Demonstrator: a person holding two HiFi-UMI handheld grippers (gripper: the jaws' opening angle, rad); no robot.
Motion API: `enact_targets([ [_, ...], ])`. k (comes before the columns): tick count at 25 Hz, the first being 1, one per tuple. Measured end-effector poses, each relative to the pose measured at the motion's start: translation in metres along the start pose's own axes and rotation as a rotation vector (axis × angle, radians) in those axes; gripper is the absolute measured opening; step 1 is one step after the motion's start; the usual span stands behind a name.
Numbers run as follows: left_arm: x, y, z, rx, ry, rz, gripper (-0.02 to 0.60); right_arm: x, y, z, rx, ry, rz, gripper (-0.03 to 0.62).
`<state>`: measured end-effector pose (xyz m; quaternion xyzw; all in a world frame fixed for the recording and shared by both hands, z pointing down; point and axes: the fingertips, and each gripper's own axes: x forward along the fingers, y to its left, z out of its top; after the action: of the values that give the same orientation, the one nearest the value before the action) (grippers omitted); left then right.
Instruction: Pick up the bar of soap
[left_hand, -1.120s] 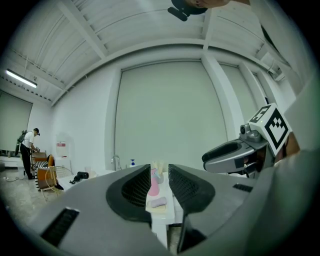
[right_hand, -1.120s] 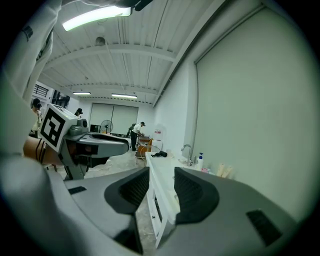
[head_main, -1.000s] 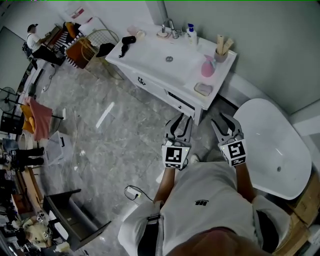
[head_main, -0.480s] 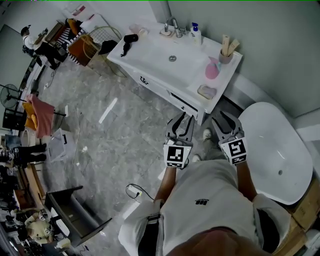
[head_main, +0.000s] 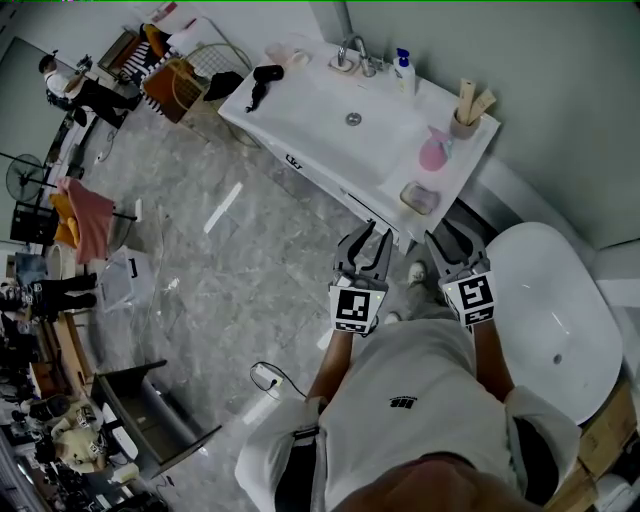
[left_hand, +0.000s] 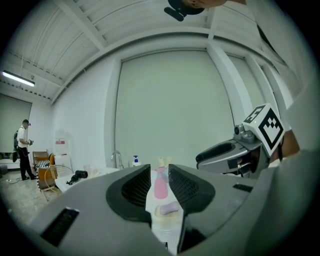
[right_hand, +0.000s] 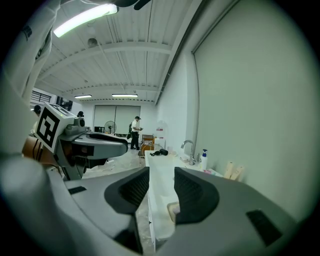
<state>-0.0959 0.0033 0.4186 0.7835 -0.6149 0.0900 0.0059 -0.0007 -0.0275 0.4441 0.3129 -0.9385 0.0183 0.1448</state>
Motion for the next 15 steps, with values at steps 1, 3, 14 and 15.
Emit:
enact_targets([
  [1, 0.006, 0.002, 0.0, 0.001, 0.006, 0.0, 0.126, 0.004, -0.004, 0.0, 0.005, 0.0, 0.004, 0.166],
  [3, 0.017, 0.005, -0.001, 0.003, 0.017, 0.003, 0.126, 0.012, -0.014, 0.0, 0.015, 0.001, 0.007, 0.166],
  [14, 0.074, 0.018, 0.0, 0.024, 0.067, 0.03, 0.126, 0.055, -0.061, -0.003, 0.064, 0.007, 0.054, 0.166],
  [15, 0.079, 0.019, 0.0, 0.024, 0.072, 0.035, 0.126, 0.059, -0.065, -0.003, 0.065, 0.008, 0.062, 0.166],
])
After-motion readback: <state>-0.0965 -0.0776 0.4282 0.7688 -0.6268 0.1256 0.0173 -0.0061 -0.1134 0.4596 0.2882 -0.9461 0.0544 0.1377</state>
